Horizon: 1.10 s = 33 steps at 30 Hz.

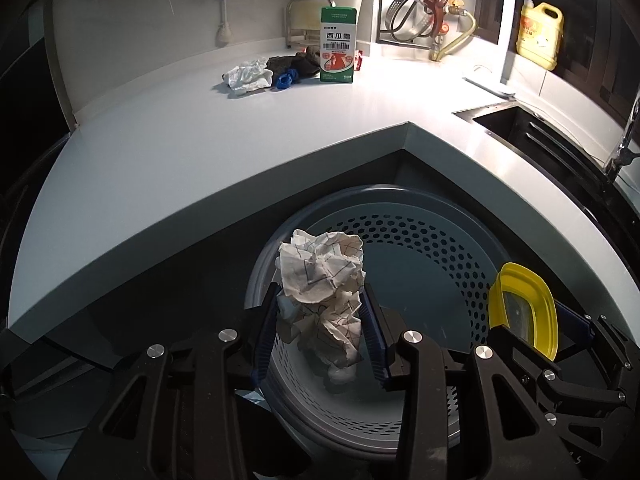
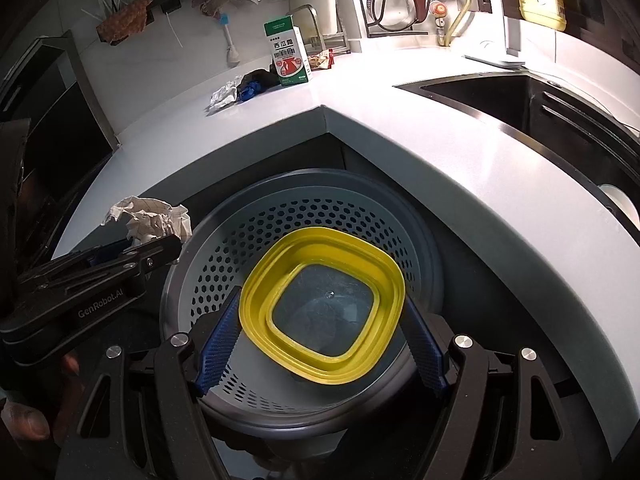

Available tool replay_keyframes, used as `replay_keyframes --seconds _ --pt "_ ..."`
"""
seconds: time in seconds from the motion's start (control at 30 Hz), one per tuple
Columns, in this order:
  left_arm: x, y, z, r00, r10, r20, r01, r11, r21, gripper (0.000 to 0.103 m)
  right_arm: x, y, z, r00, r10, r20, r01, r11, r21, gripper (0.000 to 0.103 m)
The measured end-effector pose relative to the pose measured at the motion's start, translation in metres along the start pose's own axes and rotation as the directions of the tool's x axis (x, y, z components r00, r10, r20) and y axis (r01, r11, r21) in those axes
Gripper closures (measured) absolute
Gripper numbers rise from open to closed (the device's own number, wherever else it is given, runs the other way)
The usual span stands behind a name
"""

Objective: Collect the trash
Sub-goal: 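Open both tools to drop the paper and yellow container into the bin, then withdraw both tools from the bin back toward the countertop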

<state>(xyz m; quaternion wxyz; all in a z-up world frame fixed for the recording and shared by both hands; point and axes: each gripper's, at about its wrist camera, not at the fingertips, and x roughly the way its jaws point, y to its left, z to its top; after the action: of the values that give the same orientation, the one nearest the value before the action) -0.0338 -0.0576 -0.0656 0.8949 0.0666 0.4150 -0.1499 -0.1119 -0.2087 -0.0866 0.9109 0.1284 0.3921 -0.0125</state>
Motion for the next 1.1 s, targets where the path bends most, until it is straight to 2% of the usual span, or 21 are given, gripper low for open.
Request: replay_keyframes --seconds 0.37,0.4,0.47,0.53,1.1 --pt "0.002 0.003 0.000 1.000 -0.007 -0.009 0.006 1.000 -0.015 0.060 -0.002 -0.003 0.003 1.000 0.015 0.013 -0.015 1.000 0.011 0.029" --pt "0.002 0.003 0.000 1.000 -0.004 -0.009 0.004 1.000 -0.015 0.058 -0.002 -0.003 0.003 1.000 0.015 0.017 -0.016 1.000 0.010 0.029" --pt "0.002 0.004 0.000 1.000 -0.004 -0.008 0.003 1.000 -0.018 0.047 -0.003 -0.003 0.004 1.000 0.015 0.020 -0.015 1.000 0.014 0.026" --pt "0.001 0.005 -0.001 1.000 -0.004 -0.005 0.004 1.000 -0.023 0.044 -0.003 -0.004 0.005 0.999 0.029 0.021 -0.029 0.999 0.022 0.022" --pt "0.000 0.011 -0.001 1.000 -0.004 -0.011 0.004 0.999 -0.041 0.041 -0.004 -0.001 0.004 1.000 0.019 0.020 -0.019 1.000 0.020 0.022"
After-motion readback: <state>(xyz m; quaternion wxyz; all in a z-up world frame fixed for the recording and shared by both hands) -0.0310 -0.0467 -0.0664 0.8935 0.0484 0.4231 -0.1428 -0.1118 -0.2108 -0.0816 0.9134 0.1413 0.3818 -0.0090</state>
